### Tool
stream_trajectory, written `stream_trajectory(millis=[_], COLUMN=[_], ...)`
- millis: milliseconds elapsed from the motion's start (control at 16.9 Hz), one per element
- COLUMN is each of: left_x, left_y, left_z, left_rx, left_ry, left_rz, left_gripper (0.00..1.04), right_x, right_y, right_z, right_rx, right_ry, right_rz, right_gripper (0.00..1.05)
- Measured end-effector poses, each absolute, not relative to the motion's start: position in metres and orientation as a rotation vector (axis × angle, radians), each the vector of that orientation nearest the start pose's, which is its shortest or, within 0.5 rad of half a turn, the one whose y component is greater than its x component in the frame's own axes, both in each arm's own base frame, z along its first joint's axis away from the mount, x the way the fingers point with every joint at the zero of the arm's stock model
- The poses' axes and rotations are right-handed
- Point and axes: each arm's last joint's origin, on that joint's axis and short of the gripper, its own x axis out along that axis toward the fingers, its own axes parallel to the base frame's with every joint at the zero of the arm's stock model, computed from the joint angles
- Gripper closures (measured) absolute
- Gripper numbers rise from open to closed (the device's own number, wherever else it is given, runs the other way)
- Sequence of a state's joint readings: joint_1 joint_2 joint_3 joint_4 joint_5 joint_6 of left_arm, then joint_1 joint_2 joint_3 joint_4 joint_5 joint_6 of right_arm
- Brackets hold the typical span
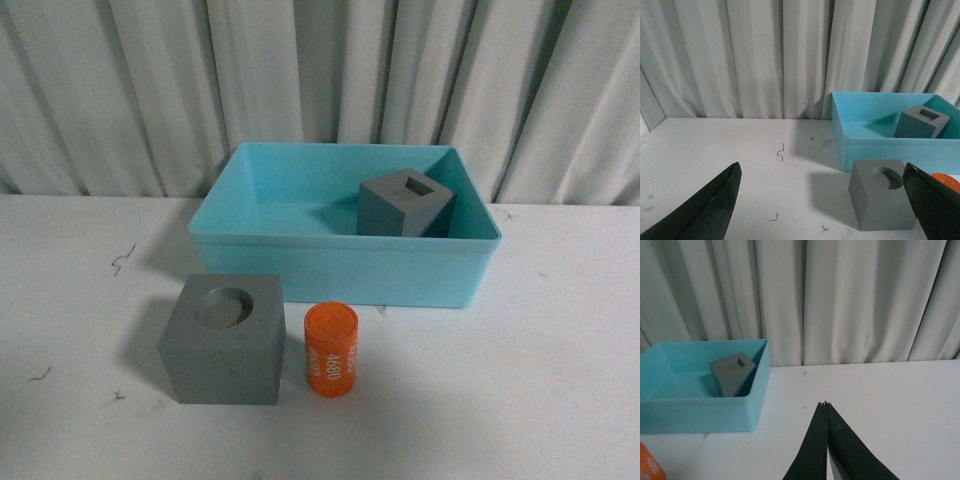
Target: Place gray and orange parts in blue box
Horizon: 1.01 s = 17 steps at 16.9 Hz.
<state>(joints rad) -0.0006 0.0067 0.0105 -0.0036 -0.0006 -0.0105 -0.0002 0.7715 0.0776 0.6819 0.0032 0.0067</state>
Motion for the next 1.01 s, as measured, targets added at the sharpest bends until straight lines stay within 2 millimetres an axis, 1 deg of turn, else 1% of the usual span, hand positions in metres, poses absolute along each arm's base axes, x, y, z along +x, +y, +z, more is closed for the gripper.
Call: stream_trajectory(millis=[237, 414, 651, 1007], left_x=[0.097, 0.097, 0.097, 0.097], left_y=[0.000, 0.000, 0.000, 0.000], left_z=[0.166, 0.166, 0.166, 0.166], left_rx=[-0.010, -0.010, -0.010, -0.010], left_ry=[0.000, 0.000, 0.000, 0.000], left_rz=[0.000, 0.000, 0.000, 0.000], left_gripper=[0.07, 0.07, 0.07, 0.07], right_x=[0.148, 0.145, 0.140, 0.133], right_y=[0.000, 0.000, 0.000, 0.000], right_z=[0.174, 0.172, 0.162, 0.169], right_rx=[0.007, 0.007, 0.006, 0.006], right_ry=[0.006, -0.032, 0.032, -0.012], right_rz=[-0.003, -0.003, -0.003, -0.003], right_gripper=[1.03, 1.03, 1.03, 1.03])
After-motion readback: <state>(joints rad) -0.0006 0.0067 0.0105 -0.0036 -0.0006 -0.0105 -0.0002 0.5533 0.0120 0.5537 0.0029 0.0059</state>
